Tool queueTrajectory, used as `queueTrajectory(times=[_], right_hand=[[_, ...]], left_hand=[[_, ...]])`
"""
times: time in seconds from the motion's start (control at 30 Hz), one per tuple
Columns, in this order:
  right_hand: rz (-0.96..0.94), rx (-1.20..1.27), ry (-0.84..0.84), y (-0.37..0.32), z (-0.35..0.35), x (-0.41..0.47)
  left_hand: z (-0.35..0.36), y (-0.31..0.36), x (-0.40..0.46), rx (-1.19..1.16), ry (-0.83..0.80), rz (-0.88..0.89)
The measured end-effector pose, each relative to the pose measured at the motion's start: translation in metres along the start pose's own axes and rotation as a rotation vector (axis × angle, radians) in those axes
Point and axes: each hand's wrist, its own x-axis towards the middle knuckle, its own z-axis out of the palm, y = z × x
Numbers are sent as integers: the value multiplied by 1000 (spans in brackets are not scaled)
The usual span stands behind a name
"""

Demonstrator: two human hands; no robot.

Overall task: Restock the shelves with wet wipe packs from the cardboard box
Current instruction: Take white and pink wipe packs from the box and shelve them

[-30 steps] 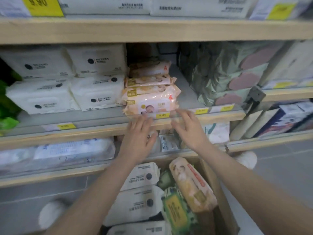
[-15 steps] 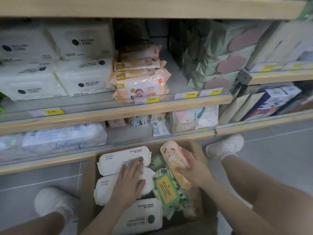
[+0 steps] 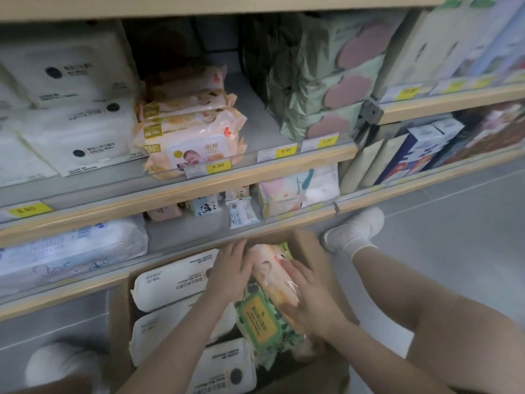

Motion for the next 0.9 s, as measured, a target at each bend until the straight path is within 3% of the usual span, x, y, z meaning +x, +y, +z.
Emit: queueTrajectory(times=[0.1,0.2,0.3,0.43,0.53,0.63,0.8,0.9], right_hand=[[-94,-43,-7,1,-2,-13],[-134,-50,-5,5,-2,-16],[-88,31,-13,12,-6,-13],[132,256,-33,15,-11,-1],[185,190,-161,10,-12,3],[80,26,-129,2,-13,2],[-289,-284,118,-17,-9,1],[-399,-292,164,-36,-4,2]], left_hand=[[-6,24,20,-334,-245,-180],[-3,34,30,-395,-376,-248],[2,33,29,-393,-363,-223],[1,34,9,-420,-315,-157],[3,31,-12,-494,-251,-157],[0,24,-31,-594,-153,-171],[-20,20,-55,-764,-63,-276],[-37,14,-70,-829,-51,-307]])
